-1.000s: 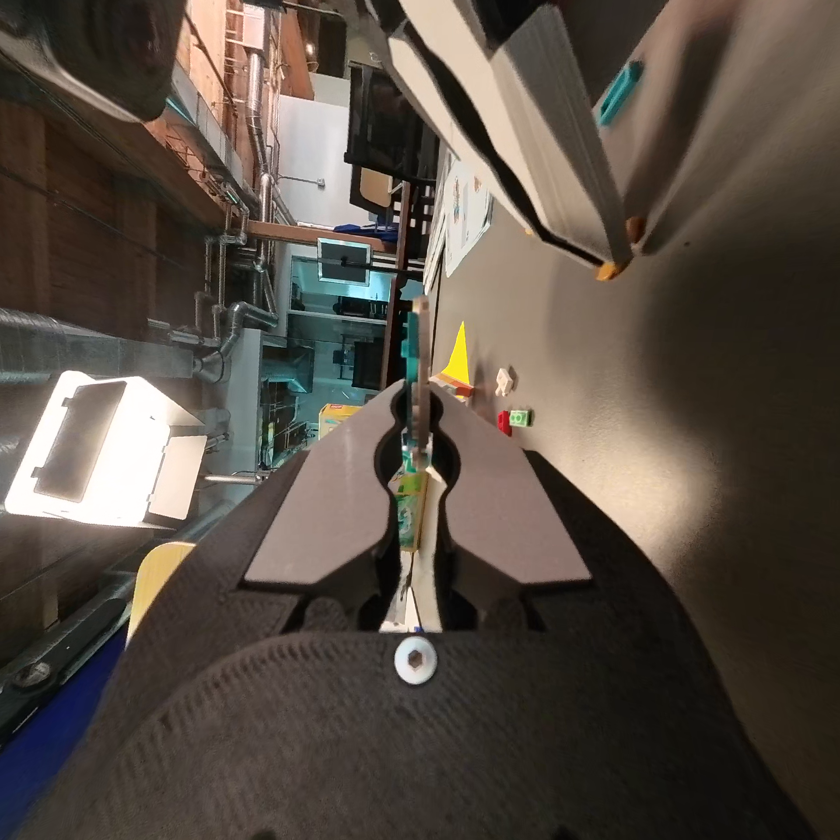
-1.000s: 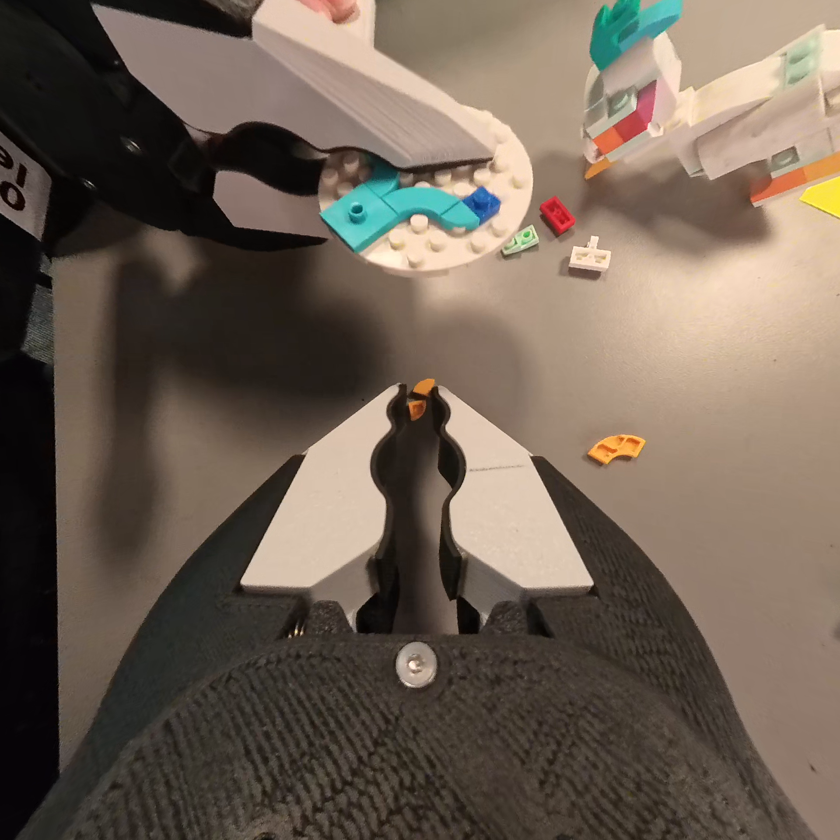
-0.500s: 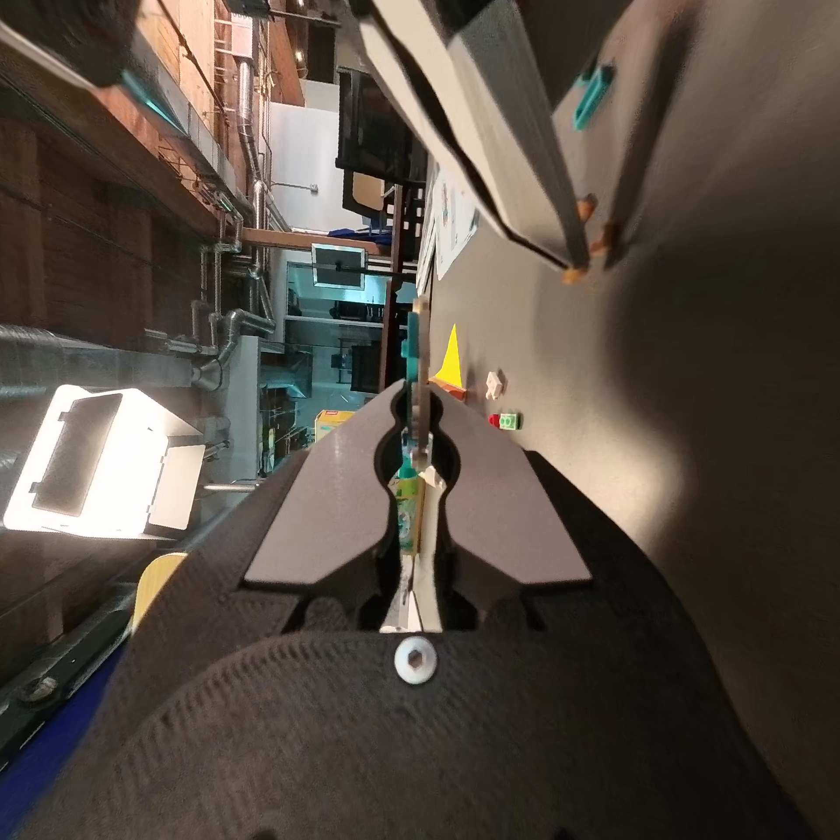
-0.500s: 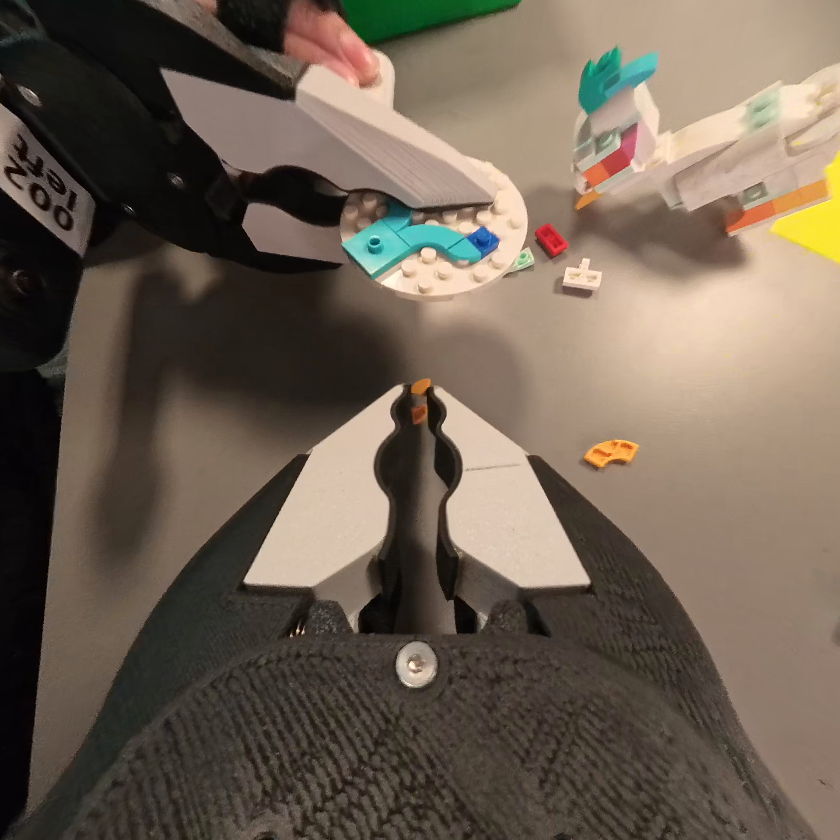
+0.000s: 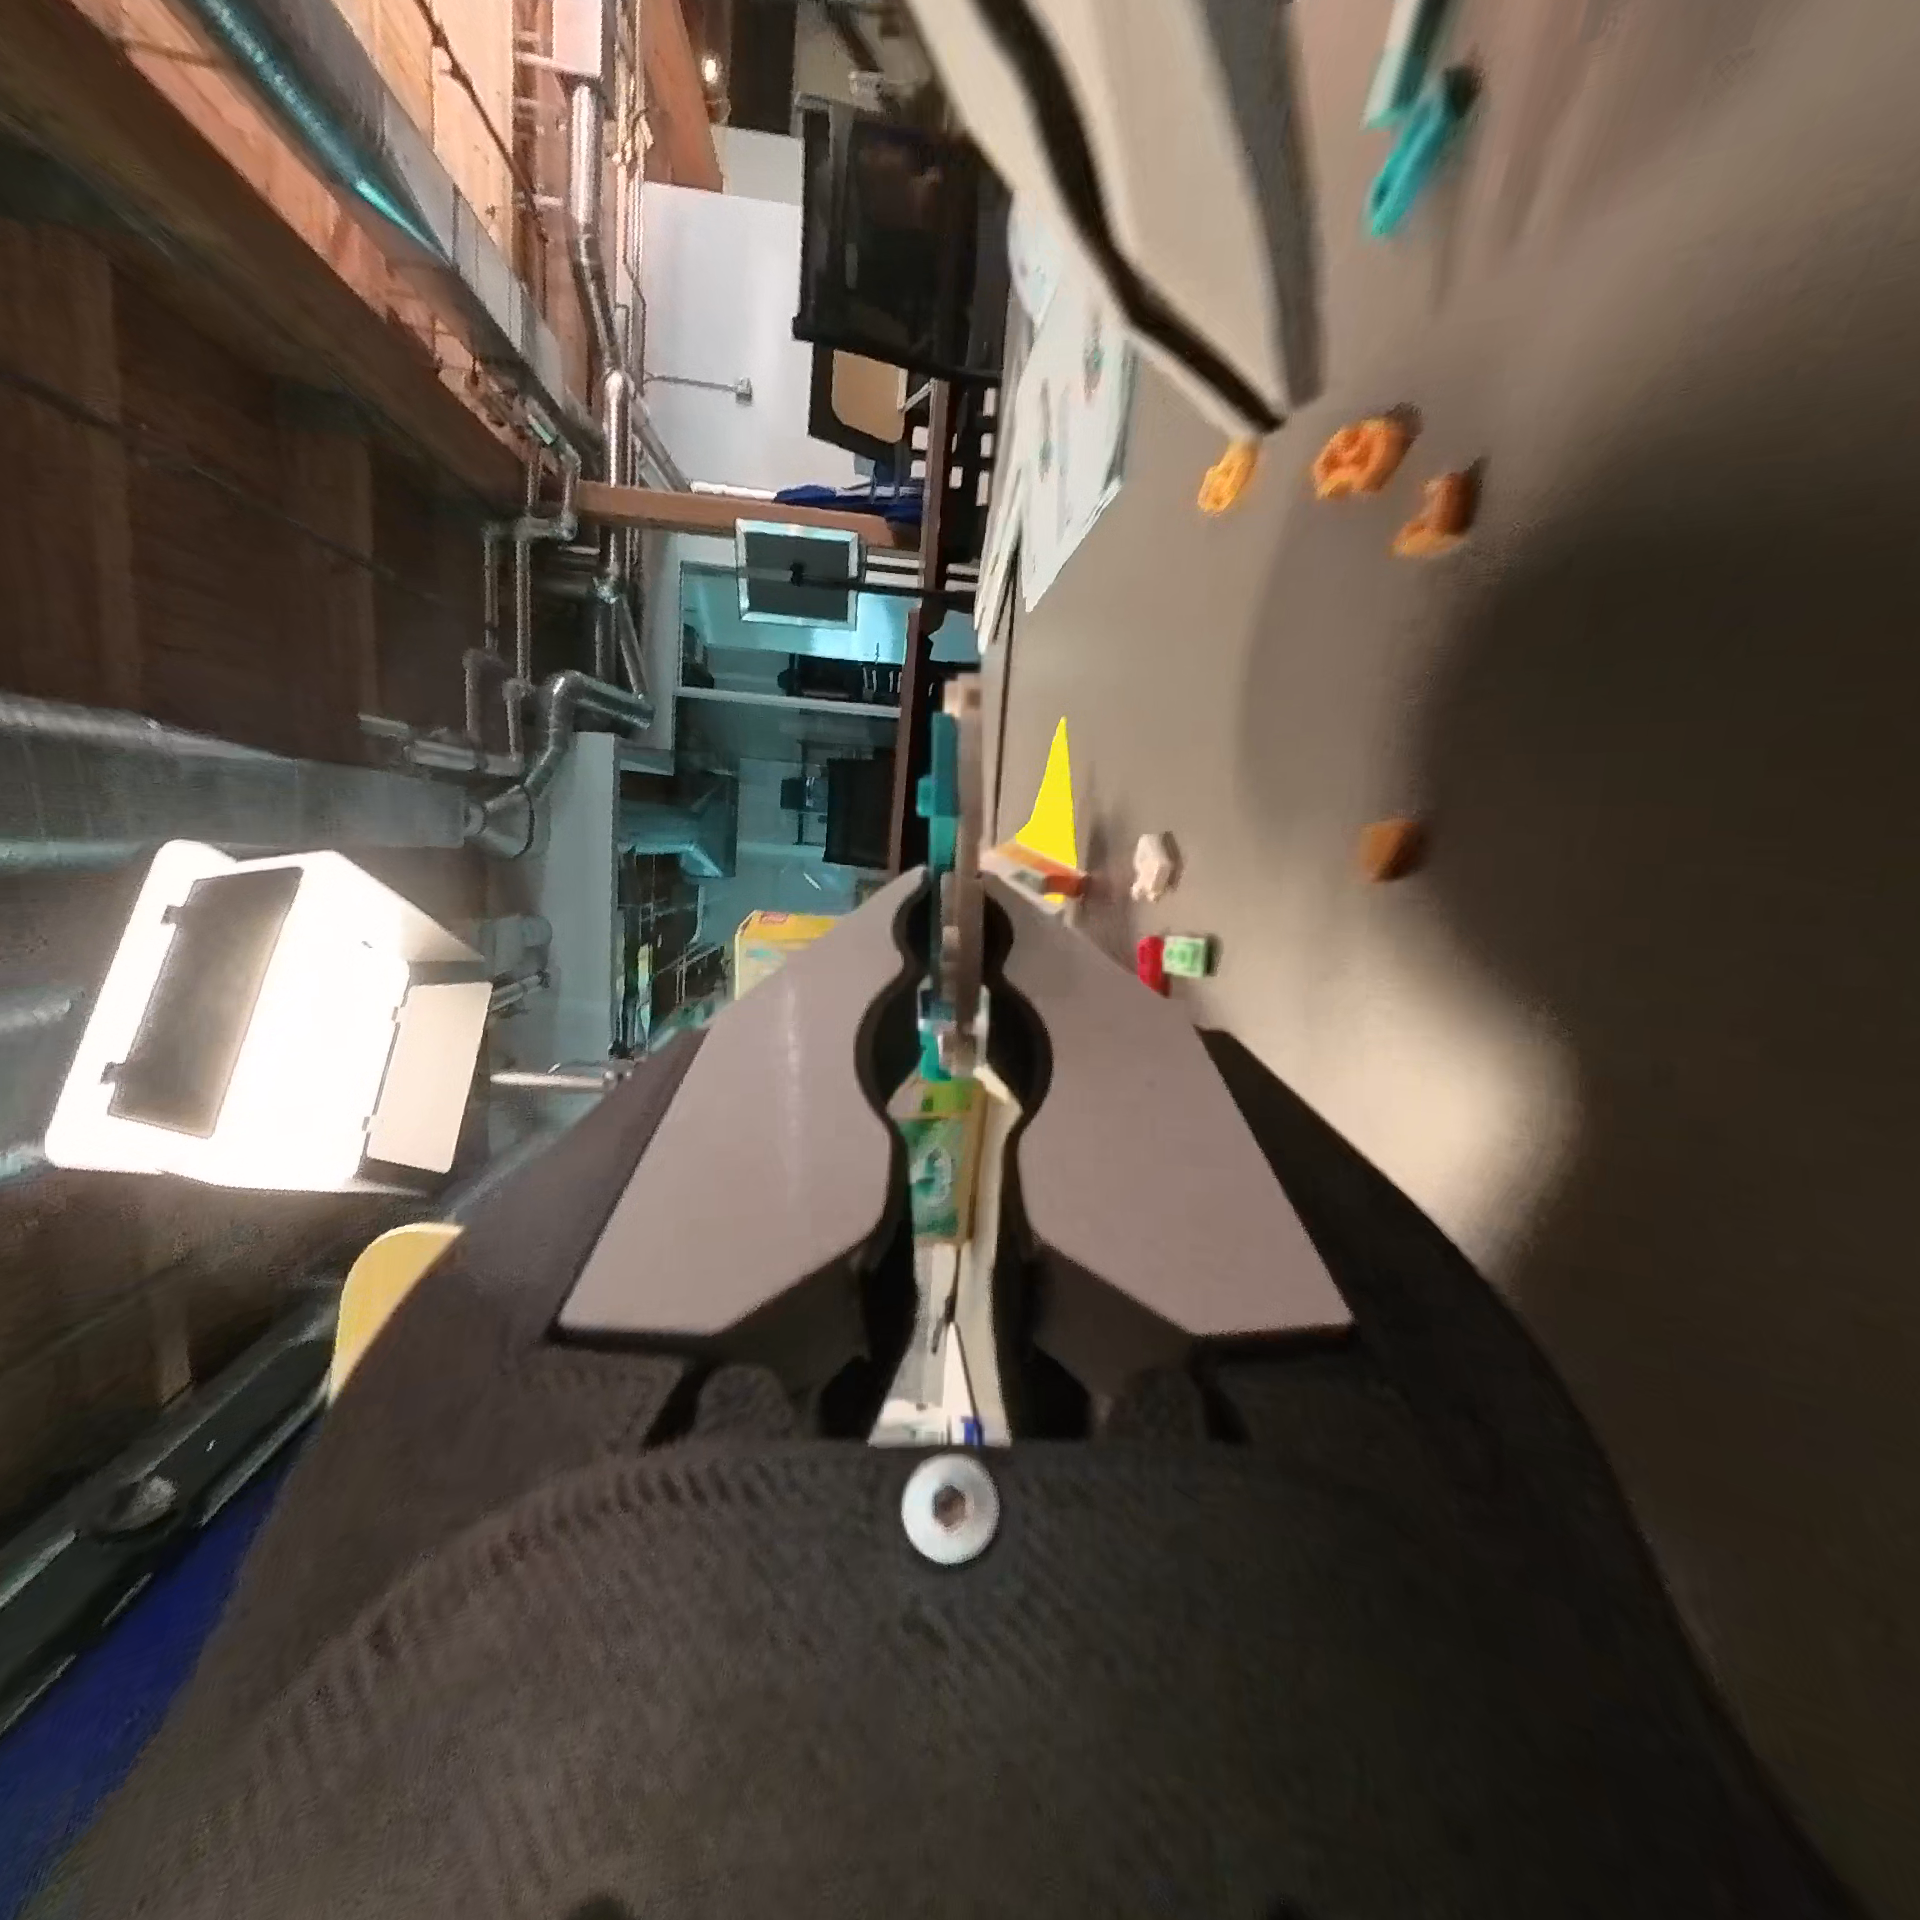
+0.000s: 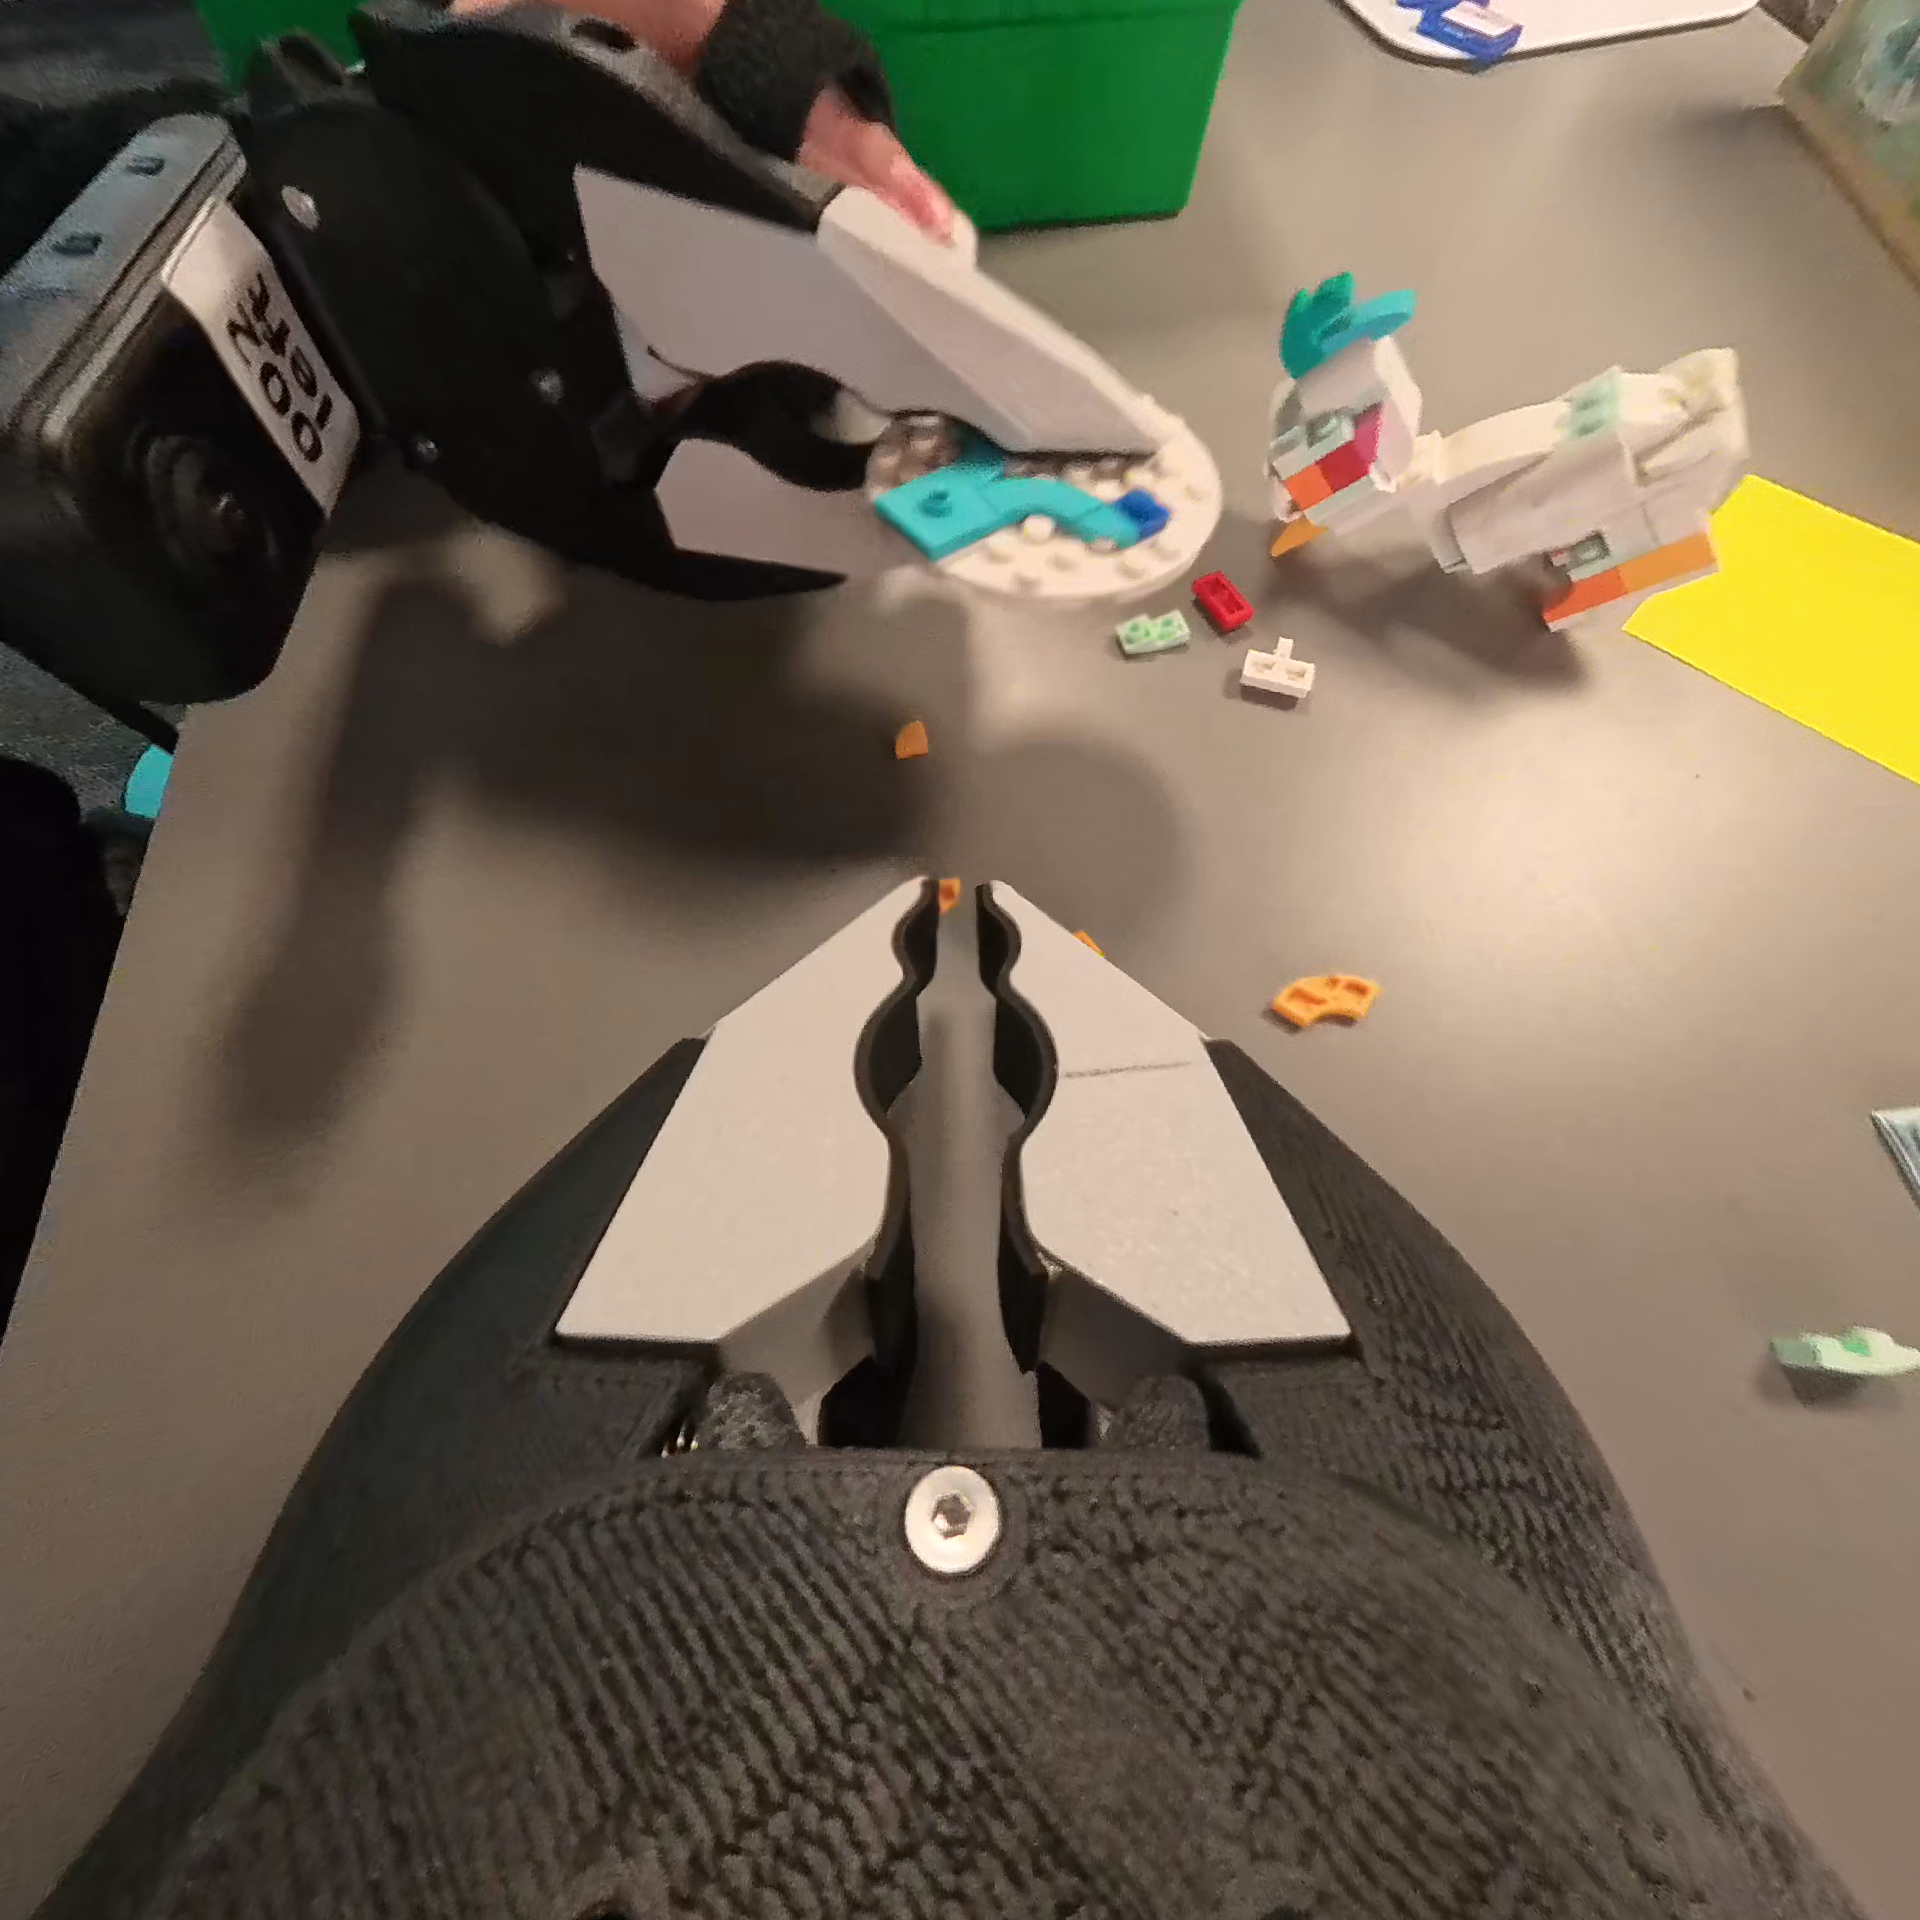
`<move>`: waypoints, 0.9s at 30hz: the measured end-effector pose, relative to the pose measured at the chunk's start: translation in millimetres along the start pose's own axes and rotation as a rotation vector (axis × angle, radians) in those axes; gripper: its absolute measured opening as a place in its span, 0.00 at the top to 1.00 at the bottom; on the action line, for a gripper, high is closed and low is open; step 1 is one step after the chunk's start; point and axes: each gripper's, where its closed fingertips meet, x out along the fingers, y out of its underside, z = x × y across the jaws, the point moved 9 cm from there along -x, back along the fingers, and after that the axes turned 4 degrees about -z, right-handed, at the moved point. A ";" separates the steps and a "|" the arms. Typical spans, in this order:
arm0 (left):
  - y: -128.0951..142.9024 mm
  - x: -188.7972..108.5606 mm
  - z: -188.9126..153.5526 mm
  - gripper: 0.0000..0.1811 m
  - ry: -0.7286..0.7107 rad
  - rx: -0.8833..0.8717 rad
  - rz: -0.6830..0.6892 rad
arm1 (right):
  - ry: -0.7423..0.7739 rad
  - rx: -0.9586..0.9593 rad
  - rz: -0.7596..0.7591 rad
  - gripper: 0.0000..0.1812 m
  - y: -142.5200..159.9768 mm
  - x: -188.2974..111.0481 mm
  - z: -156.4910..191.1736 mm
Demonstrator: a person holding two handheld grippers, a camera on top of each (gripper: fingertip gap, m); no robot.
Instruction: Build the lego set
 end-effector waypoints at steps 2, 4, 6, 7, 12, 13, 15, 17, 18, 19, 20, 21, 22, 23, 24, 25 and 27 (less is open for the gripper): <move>4.5 0.2 4.6 0.98 -0.030 -0.021 0.027 | -0.011 -0.021 0.022 0.96 -0.5 6.6 4.8; 9.2 -0.2 9.3 0.98 -0.060 -0.044 0.055 | -0.025 -0.051 0.024 0.95 -4.4 13.2 10.0; 12.5 -1.0 11.6 0.98 -0.071 -0.060 0.068 | -0.061 -0.054 0.026 0.93 -9.6 20.6 14.8; 13.4 -1.4 12.1 0.98 -0.074 -0.062 0.071 | -0.071 -0.052 0.035 0.92 -11.7 24.5 16.0; 12.6 -1.6 10.4 0.98 -0.060 -0.052 0.064 | -0.054 -0.051 0.109 0.91 -16.7 42.2 13.5; 12.6 -1.8 10.3 0.98 -0.059 -0.052 0.063 | -0.052 -0.049 0.112 0.90 -17.5 43.8 13.2; 13.0 -2.2 10.3 0.98 -0.055 -0.059 0.061 | -0.058 -0.041 0.119 0.90 -17.7 45.2 13.1; 13.5 -2.4 10.7 0.98 -0.054 -0.065 0.060 | -0.062 -0.032 0.126 0.90 -17.2 46.2 12.9; 13.5 -2.5 10.6 0.98 -0.052 -0.068 0.059 | -0.063 -0.030 0.129 0.90 -17.2 46.8 12.7; 13.5 -2.5 10.5 0.98 -0.051 -0.068 0.058 | -0.060 -0.032 0.129 0.90 -17.7 47.3 12.4; 13.3 -2.6 10.4 0.98 -0.049 -0.068 0.056 | -0.056 -0.035 0.125 0.90 -18.8 47.9 12.0; 13.0 -2.5 10.1 0.98 -0.047 -0.067 0.055 | -0.055 -0.036 0.119 0.90 -20.2 48.5 11.6; 12.9 -2.6 9.9 0.98 -0.045 -0.067 0.054 | -0.058 -0.035 0.114 0.90 -21.5 49.2 11.4; 12.9 -2.6 9.8 0.98 -0.044 -0.067 0.054 | -0.061 -0.034 0.114 0.89 -22.2 50.1 11.1; 13.1 -2.5 9.6 0.98 -0.042 -0.067 0.055 | -0.067 -0.034 0.120 0.89 -22.1 51.0 10.9; 13.2 -2.6 9.4 0.98 -0.040 -0.067 0.056 | -0.072 -0.034 0.129 0.89 -21.2 51.8 10.9; 13.6 -2.7 9.4 0.98 -0.038 -0.070 0.057 | -0.085 -0.035 0.139 0.88 -19.4 52.1 11.6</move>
